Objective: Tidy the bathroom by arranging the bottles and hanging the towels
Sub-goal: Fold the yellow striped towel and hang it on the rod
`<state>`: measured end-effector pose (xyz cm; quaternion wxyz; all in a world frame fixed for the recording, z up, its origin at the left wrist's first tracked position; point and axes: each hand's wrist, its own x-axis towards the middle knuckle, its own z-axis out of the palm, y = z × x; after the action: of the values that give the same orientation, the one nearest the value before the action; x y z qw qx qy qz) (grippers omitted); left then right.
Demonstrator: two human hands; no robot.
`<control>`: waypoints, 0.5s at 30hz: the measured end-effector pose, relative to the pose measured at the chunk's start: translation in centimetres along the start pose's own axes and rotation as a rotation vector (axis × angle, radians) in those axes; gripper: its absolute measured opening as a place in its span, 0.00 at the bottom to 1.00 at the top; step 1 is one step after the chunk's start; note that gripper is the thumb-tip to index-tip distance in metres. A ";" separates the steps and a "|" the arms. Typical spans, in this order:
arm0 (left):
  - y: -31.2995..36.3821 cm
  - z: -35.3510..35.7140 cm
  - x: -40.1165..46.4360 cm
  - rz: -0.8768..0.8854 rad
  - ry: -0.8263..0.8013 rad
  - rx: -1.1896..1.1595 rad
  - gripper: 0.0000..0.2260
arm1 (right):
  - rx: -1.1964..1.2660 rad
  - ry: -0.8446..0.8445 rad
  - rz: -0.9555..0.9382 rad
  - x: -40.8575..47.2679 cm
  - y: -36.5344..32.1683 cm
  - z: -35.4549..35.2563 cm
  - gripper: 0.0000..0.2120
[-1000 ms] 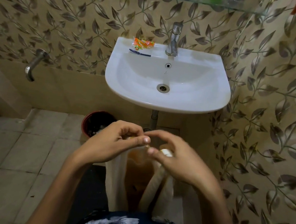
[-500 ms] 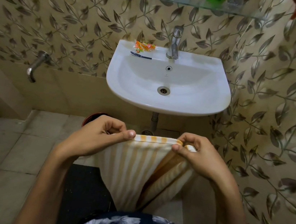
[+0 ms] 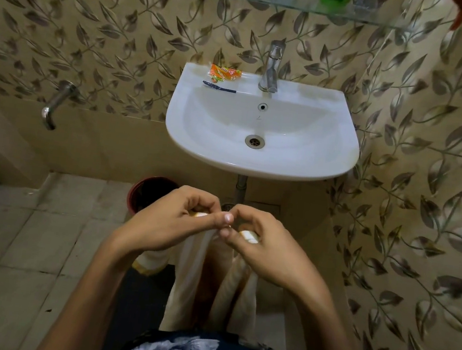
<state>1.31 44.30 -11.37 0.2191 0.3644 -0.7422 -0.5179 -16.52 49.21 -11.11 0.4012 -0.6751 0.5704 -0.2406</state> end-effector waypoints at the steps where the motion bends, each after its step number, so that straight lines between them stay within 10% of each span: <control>1: 0.0 0.0 0.0 -0.008 -0.001 -0.006 0.16 | 0.006 -0.007 -0.003 -0.1 0.1 -0.1 0.03; 15: -0.3 -1.0 -0.8 -0.090 0.019 0.002 0.19 | -0.014 0.110 0.159 -0.7 3.8 -2.6 0.04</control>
<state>2.61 44.28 -11.26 0.2023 0.4024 -0.7235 -0.5232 -20.91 49.05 -12.67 0.3826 -0.6161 0.6451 -0.2406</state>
